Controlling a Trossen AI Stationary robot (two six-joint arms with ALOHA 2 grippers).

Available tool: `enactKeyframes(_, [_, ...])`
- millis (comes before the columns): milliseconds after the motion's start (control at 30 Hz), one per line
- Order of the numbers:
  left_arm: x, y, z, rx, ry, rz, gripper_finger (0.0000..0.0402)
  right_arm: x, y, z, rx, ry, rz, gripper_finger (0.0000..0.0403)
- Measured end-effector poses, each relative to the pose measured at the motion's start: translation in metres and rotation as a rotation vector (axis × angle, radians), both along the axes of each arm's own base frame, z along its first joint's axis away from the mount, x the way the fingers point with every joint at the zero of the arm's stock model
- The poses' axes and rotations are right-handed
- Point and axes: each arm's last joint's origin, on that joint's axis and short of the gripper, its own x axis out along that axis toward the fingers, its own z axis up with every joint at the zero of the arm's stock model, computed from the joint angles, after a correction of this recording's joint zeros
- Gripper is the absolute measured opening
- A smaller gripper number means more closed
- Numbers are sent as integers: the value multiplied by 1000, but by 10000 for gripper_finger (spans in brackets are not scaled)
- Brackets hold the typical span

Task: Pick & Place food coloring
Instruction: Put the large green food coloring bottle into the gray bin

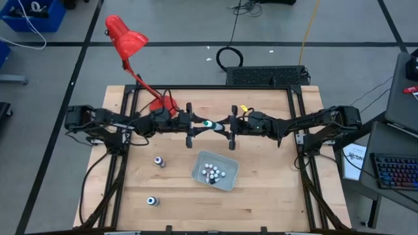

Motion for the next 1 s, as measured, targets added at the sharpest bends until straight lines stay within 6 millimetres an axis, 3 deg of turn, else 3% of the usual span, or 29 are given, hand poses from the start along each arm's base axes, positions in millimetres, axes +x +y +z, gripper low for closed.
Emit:
enactKeyframes(167, [-20, -6, 8, -44, 154, 117, 116, -10, -4, -1, 9, 91, -136, 255])
enactKeyframes(300, [-32, -23, 18, -33, 180, 92, 116, -16, -3, 6, 20, 86, -144, 296])
enactKeyframes(500, [-36, -54, 15, -20, 238, 1, 116, -18, -3, 9, 46, 87, -149, 298])
enactKeyframes(700, [-40, -82, 8, -64, 288, 34, 116, -18, -3, 8, 47, 93, -148, 282])
enactKeyframes(867, [-43, -96, 5, -74, 309, 52, 116, -18, -3, 8, 54, 93, -147, 277])
enactKeyframes(1000, [-36, -103, -10, -71, 363, 52, 116, -18, -3, 8, 54, 91, -147, 277])
